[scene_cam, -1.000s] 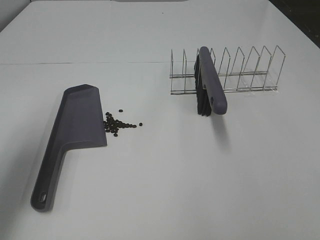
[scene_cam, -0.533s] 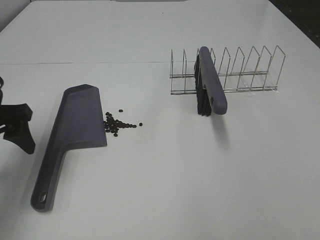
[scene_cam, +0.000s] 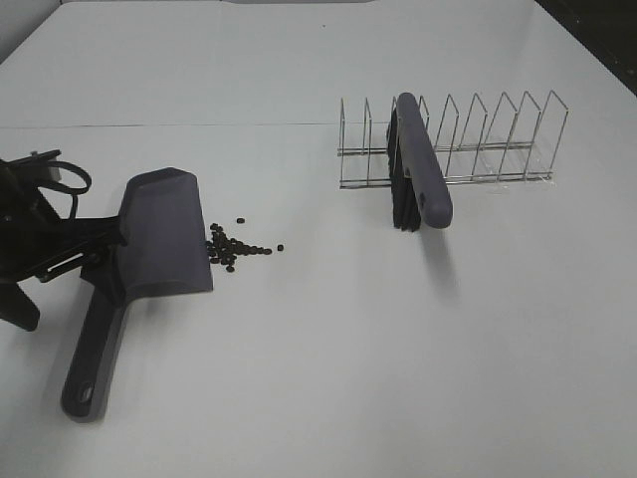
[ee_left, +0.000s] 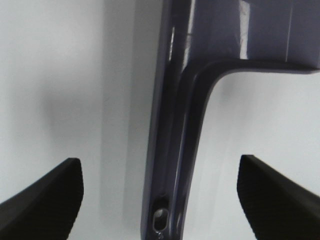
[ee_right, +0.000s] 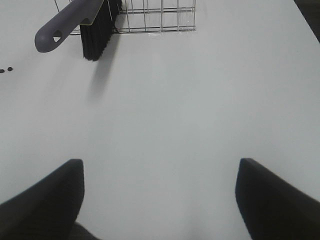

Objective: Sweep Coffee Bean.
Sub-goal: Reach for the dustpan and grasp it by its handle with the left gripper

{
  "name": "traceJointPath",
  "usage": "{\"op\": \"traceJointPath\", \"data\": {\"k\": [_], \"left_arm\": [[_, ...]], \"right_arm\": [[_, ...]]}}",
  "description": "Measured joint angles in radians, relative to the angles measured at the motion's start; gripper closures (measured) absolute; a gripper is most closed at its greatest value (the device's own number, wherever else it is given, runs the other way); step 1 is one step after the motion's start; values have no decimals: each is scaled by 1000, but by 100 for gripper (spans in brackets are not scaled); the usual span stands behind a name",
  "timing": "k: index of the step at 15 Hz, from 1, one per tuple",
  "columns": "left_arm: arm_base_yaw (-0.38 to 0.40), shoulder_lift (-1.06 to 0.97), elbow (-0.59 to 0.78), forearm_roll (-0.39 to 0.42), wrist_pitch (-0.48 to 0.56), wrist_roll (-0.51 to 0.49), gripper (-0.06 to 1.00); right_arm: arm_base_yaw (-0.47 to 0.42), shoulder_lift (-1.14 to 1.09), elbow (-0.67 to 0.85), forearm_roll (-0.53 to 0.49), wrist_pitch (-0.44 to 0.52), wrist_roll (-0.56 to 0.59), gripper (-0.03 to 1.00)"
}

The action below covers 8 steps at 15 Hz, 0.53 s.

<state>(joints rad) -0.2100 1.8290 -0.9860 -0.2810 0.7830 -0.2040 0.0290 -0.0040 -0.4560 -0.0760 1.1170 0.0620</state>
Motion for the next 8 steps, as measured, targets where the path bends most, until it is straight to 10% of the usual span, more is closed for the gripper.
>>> {"op": "traceJointPath", "data": {"k": [8], "left_arm": [[-35, 124, -50, 57, 6, -98, 18]], "right_arm": [[0, 0, 0, 0, 0, 0, 20]]}}
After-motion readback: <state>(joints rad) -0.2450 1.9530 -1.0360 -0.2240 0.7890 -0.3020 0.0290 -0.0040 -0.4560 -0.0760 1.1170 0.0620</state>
